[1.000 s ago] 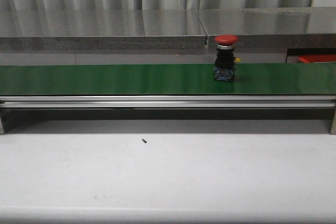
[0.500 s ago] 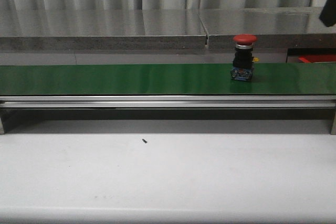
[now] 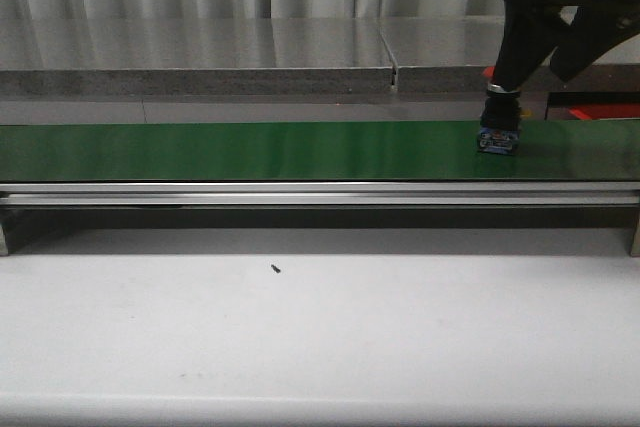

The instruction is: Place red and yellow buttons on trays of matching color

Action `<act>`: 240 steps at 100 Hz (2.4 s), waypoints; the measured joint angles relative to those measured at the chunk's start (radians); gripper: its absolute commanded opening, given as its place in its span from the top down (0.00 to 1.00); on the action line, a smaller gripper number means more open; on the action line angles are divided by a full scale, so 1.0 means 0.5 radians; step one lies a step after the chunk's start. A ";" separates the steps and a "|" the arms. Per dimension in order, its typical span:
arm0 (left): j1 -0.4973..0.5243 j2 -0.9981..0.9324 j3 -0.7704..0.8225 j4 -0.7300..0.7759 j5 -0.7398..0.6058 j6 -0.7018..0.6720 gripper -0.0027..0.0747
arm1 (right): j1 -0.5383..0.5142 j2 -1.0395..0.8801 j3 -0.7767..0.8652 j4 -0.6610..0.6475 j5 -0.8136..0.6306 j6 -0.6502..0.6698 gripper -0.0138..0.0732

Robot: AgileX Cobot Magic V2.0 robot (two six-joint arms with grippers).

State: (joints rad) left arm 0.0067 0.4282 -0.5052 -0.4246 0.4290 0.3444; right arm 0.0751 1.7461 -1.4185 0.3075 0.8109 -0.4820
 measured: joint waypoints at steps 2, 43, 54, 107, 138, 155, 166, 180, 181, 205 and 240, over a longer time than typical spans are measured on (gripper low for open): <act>0.000 0.000 0.000 0.000 0.000 0.000 0.99 | 0.000 0.015 -0.017 0.000 0.000 0.000 0.20; 0.000 0.000 0.000 0.000 0.000 0.000 0.99 | 0.000 0.193 -0.158 -0.130 0.011 0.049 0.47; 0.000 0.000 0.000 0.000 0.000 0.000 0.99 | 0.000 0.193 -0.158 -0.133 0.013 0.053 0.51; 0.000 0.000 0.000 0.000 0.000 0.000 0.99 | -0.381 0.271 -0.808 -0.138 0.243 0.099 0.51; 0.000 0.000 0.000 0.000 0.000 0.000 0.99 | -0.730 0.789 -1.414 -0.119 0.300 0.108 0.51; 0.000 0.000 0.000 0.000 0.000 0.000 0.99 | -0.757 1.061 -1.639 -0.111 0.314 0.113 0.51; 0.000 0.000 0.000 0.000 0.000 0.000 0.99 | -0.758 1.168 -1.680 -0.103 0.294 0.113 0.51; 0.000 0.000 0.000 0.000 0.000 0.000 0.99 | -0.758 1.257 -1.688 -0.096 0.274 0.113 0.51; 0.000 0.000 0.000 0.000 0.000 0.000 0.99 | -0.758 1.261 -1.688 -0.096 0.271 0.113 0.51; 0.000 0.000 0.000 0.000 0.000 0.000 0.99 | -0.758 1.354 -1.688 -0.094 0.184 0.113 0.51; 0.000 0.000 0.000 0.000 0.000 0.000 0.99 | -0.758 1.366 -1.691 -0.091 0.133 0.113 0.50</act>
State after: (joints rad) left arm 0.0067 0.4282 -0.5052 -0.4246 0.4290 0.3444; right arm -0.3037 2.4294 -2.2642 0.2621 0.8776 -0.4257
